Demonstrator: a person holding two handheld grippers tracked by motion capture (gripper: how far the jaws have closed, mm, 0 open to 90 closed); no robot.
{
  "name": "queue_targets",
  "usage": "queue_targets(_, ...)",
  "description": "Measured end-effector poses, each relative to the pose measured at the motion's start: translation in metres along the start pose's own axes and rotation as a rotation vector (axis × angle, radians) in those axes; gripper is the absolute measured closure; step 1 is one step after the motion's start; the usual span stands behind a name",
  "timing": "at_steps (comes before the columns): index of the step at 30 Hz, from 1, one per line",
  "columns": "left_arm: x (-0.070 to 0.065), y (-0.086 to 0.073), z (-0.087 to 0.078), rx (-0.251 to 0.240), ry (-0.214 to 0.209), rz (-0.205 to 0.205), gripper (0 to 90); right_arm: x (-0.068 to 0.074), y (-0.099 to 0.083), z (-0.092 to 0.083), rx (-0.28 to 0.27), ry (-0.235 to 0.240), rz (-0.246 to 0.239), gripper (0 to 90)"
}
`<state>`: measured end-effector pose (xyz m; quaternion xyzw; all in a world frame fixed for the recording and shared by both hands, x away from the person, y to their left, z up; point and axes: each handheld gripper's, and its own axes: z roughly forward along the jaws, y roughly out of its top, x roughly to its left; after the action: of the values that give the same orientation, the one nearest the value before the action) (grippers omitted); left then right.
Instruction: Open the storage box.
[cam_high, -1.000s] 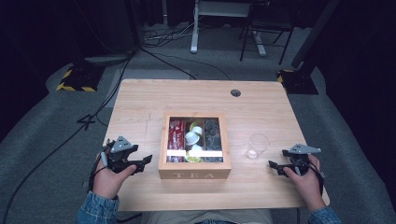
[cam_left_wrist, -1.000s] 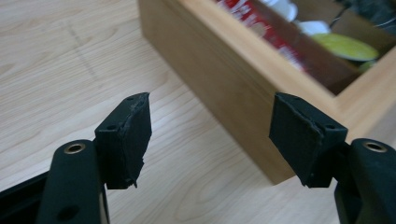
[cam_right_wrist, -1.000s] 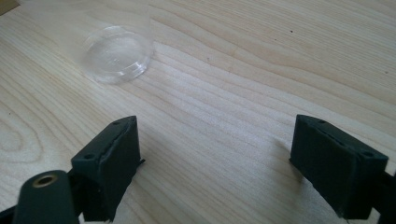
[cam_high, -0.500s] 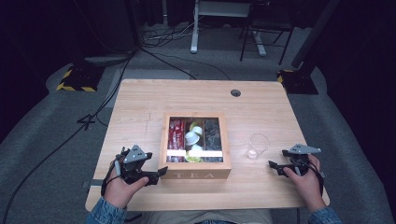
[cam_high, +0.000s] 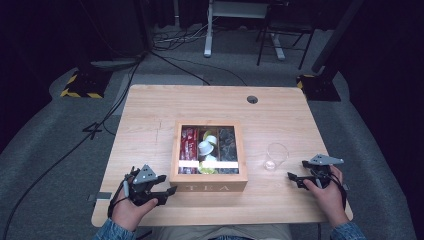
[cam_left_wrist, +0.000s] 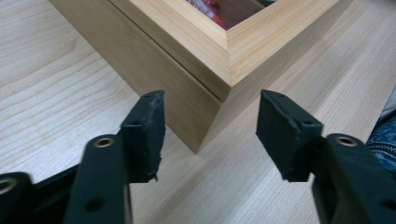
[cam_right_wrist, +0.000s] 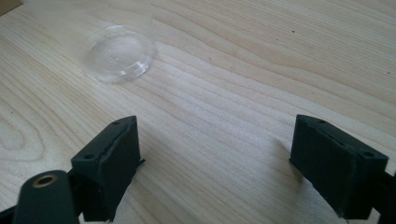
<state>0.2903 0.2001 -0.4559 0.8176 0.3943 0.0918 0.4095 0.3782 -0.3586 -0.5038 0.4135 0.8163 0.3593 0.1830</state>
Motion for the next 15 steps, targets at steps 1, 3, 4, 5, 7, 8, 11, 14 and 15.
queue_targets(1, 0.0004, 0.0, -0.0003, 0.004, 0.001, 0.003, 43.3, 0.0, 0.0, 0.0, 0.0, 0.0, 0.0, 15.7)
queue_targets(3, 0.0008, 0.0005, -0.0015, 0.003, 0.007, 0.005, 51.9, 0.0, 0.0, 0.0, 0.0, 0.0, 0.0, 15.6)
queue_targets(4, 0.0011, 0.0008, -0.0028, 0.001, 0.006, 0.002, 55.4, 0.0001, 0.0, 0.0, 0.0, 0.0, 0.001, 15.7)
queue_targets(5, 0.0011, 0.0008, -0.0028, 0.001, 0.006, 0.002, 57.8, 0.0001, 0.0, 0.0, 0.0, 0.0, 0.001, 15.7)
queue_targets(7, 0.0013, 0.001, -0.0038, 0.0, 0.001, -0.004, 59.5, 0.0001, 0.0, 0.0, 0.001, 0.0, 0.0, 15.7)
queue_targets(8, 0.0013, 0.0013, -0.0042, 0.0, -0.009, -0.001, 64.4, 0.0001, 0.0, 0.0, 0.001, 0.0, 0.0, 15.7)
queue_targets(11, 0.0002, 0.0022, -0.0038, 0.017, -0.019, 0.018, 68.4, 0.0003, -0.0001, -0.0002, 0.0, 0.0, 0.001, 15.9)
queue_targets(14, 0.0003, 0.0026, -0.0024, 0.047, -0.008, 0.045, 72.0, 0.0012, -0.0003, -0.0012, 0.005, 0.002, -0.002, 17.4)
queue_targets(15, 0.0003, 0.0029, -0.0027, 0.052, -0.009, 0.042, 72.7, 0.0022, 0.0006, -0.0029, 0.019, 0.007, -0.007, 21.6)
